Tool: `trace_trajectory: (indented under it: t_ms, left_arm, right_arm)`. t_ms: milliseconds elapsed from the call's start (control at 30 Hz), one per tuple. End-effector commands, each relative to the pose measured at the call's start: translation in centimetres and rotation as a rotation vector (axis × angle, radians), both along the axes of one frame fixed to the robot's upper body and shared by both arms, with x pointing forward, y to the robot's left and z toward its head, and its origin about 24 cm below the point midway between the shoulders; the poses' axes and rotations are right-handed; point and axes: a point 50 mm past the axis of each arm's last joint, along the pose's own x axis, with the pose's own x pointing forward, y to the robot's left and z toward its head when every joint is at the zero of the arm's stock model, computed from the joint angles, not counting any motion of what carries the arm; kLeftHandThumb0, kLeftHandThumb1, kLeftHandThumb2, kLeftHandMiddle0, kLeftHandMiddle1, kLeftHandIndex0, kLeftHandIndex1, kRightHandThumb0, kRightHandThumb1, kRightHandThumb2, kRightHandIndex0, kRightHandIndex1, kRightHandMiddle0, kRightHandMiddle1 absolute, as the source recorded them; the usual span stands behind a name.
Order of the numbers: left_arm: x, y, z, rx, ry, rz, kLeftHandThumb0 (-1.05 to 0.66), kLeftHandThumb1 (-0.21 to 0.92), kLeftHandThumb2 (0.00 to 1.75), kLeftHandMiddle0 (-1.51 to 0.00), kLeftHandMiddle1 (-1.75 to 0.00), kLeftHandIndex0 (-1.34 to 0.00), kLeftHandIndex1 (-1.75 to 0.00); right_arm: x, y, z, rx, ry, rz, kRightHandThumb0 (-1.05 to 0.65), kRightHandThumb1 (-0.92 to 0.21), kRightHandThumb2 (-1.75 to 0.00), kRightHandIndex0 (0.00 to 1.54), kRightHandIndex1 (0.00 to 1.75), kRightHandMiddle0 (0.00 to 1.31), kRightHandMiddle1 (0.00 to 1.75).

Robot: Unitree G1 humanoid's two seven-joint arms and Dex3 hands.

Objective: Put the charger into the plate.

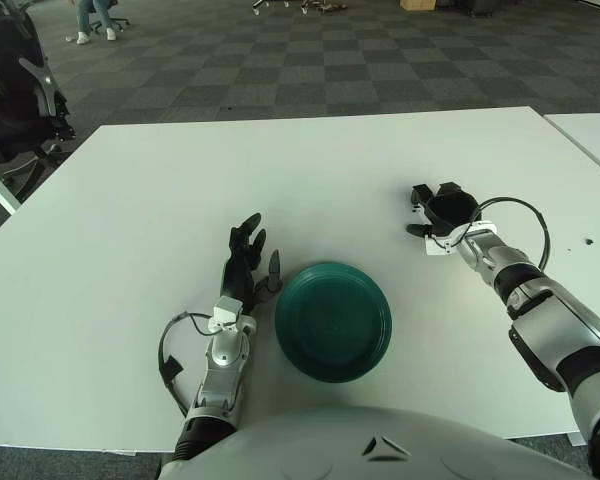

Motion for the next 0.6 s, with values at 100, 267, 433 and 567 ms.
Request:
trace_trajectory:
  t_ms: [100,267,433,567]
  left_arm:
    - [-5.45,0.52,-5.44,0.028,0.327,-0.001,-0.69,0.92,0.85,-0.47,-0.04,-0.06,-0.86]
    - [-5.45,0.61,-5.32,0.048,0.32,0.01,-0.69,0.92,0.84,-0.5,-0.05,-0.06,-0.87]
    - [-5.37,0.78,-5.18,0.066,0.305,0.015,-0.68,0.92,0.83,-0.52,-0.06,-0.08,-0.88]
    - [-5.23,0.92,-5.15,0.074,0.298,0.022,-0.69,0.92,0.83,-0.54,-0.06,-0.09,-0.91]
  right_arm:
    - [-7.08,-2.6,-6.87,-0.143,0.248,-0.062,-0.4,-0.74,-0.78,0.75,1.74,0.31,1.74]
    - [-7.19,-2.66,-6.87,-0.127,0.232,-0.075,-0.39,-0.66,-0.88,0.88,1.75,0.36,1.75]
    - [-7.29,-2.88,-6.85,-0.086,0.223,-0.114,-0.4,-0.63,-0.92,0.95,1.75,0.38,1.75]
    - [-7.32,-2.9,-6.87,-0.036,0.217,-0.158,-0.4,-0.6,-0.96,0.99,1.75,0.4,1.75]
